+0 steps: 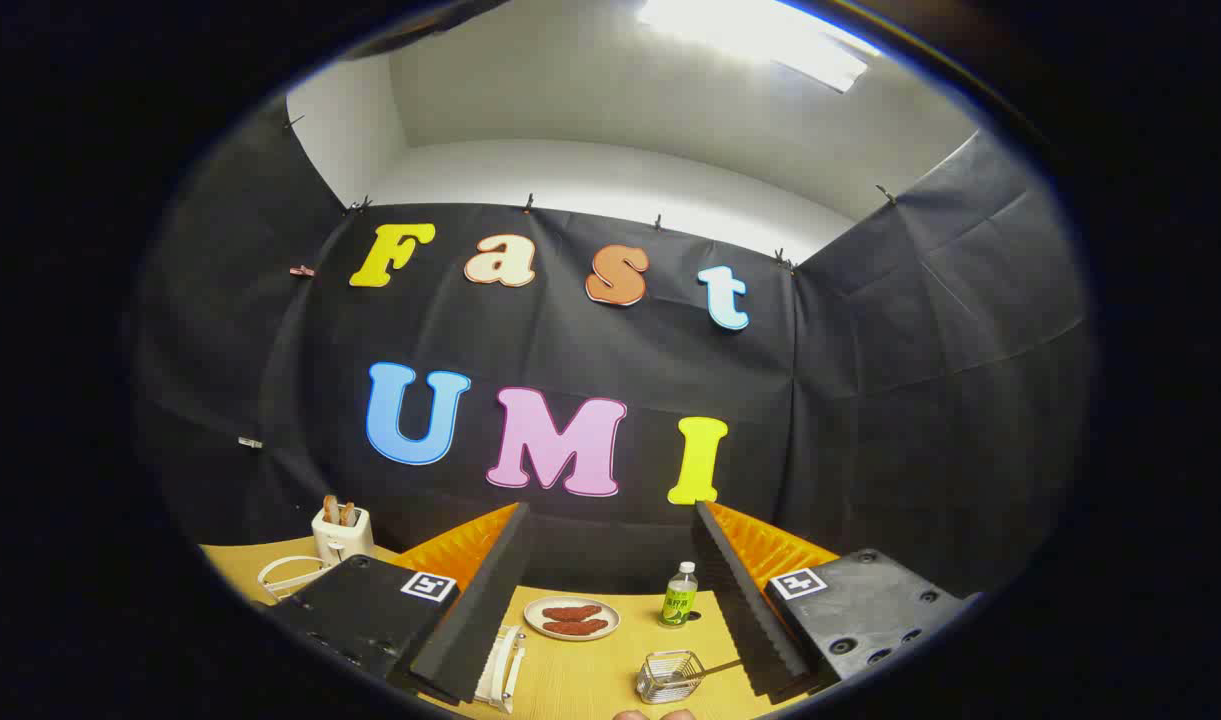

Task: Take the plate from the dish rack, then take the spoon from the basket and place it into the plate.

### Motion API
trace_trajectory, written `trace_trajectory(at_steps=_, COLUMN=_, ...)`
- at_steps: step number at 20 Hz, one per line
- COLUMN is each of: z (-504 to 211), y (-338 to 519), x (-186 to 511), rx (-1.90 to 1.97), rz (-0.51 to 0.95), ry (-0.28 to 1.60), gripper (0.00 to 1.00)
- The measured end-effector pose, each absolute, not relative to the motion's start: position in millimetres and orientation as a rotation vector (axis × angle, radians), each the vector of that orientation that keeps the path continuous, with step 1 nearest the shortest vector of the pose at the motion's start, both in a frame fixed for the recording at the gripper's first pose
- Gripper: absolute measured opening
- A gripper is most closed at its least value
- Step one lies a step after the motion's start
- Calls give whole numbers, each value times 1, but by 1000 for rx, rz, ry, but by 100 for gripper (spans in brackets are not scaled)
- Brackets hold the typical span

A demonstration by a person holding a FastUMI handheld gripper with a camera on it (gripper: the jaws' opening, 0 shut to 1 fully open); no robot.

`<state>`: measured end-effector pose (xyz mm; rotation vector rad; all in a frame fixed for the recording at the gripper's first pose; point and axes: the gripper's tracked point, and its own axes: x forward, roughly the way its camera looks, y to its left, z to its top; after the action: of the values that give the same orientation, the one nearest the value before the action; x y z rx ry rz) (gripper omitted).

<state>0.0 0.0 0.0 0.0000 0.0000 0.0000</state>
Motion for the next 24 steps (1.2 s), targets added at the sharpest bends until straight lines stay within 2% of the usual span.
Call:
trace_trajectory(at_steps=18, z=-30, y=44, x=10, rx=51, rz=58, ry=122, gripper=98)
trace_trajectory(at_steps=24, z=-46, y=79, x=27, rx=44, rz=128, ry=180, gripper=98)
